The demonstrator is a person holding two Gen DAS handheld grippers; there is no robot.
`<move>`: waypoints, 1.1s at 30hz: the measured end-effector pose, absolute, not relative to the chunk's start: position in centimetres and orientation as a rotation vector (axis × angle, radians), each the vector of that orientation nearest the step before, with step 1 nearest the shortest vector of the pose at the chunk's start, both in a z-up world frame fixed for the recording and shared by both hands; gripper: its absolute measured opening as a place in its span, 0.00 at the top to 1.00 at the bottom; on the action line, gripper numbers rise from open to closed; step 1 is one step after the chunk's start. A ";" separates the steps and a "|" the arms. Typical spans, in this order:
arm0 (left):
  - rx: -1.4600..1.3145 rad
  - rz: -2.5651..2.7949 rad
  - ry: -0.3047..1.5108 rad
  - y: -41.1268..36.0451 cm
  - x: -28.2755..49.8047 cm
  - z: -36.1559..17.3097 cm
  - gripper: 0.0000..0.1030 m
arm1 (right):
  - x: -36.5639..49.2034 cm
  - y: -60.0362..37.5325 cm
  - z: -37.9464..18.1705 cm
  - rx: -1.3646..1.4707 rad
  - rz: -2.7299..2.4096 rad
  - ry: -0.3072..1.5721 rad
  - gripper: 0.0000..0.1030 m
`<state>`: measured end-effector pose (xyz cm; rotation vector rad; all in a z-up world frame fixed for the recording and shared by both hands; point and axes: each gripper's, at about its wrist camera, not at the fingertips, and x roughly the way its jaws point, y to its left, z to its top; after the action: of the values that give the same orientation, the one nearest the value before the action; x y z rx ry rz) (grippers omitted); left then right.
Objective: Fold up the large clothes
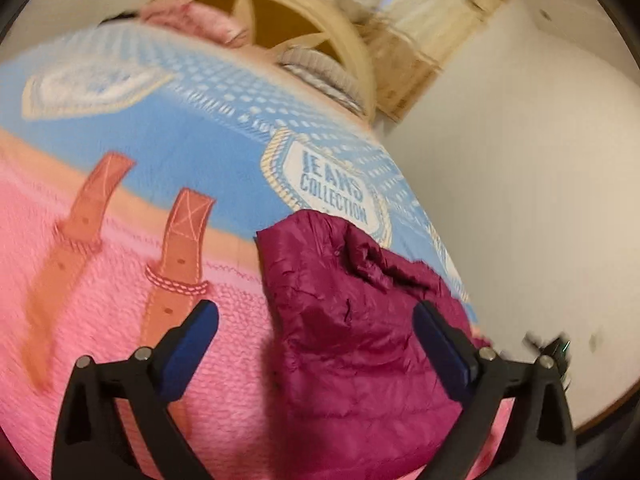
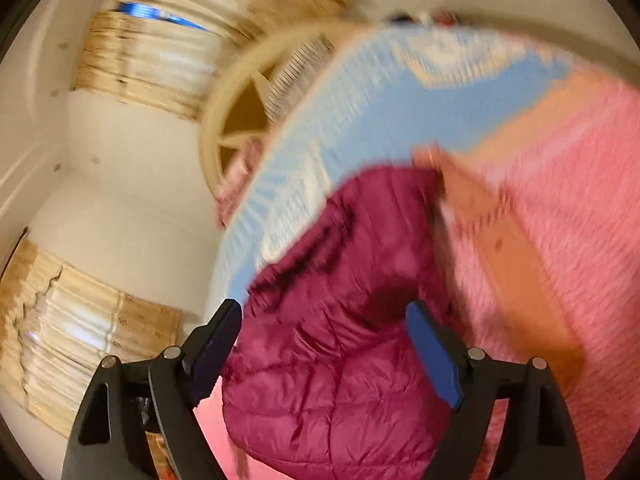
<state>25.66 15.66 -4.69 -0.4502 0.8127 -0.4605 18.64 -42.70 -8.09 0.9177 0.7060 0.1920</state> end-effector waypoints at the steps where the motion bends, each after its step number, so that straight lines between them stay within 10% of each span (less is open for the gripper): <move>1: -0.405 -0.479 0.808 15.4 25.3 -4.8 0.03 | 18.4 -42.5 -7.3 0.848 0.161 0.700 0.18; 9: -0.248 -0.479 0.864 10.4 27.3 -8.9 0.03 | 22.7 -36.5 -9.0 0.291 0.082 0.870 0.18; 12: -0.199 -0.475 0.887 8.5 27.5 -9.9 0.11 | 24.1 -34.5 -11.1 0.196 0.083 0.939 0.60; 17: -0.102 -0.498 0.867 6.8 26.1 -9.9 0.84 | 22.9 -32.7 -10.7 0.106 0.034 0.910 0.90; 33: -0.184 -0.371 0.692 5.6 33.0 -0.1 0.90 | 28.5 -32.8 0.7 0.047 -0.123 0.579 0.92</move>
<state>32.98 5.58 -0.08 -0.1843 0.6915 -0.3715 28.49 -32.77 0.74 0.0469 0.5792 -0.1229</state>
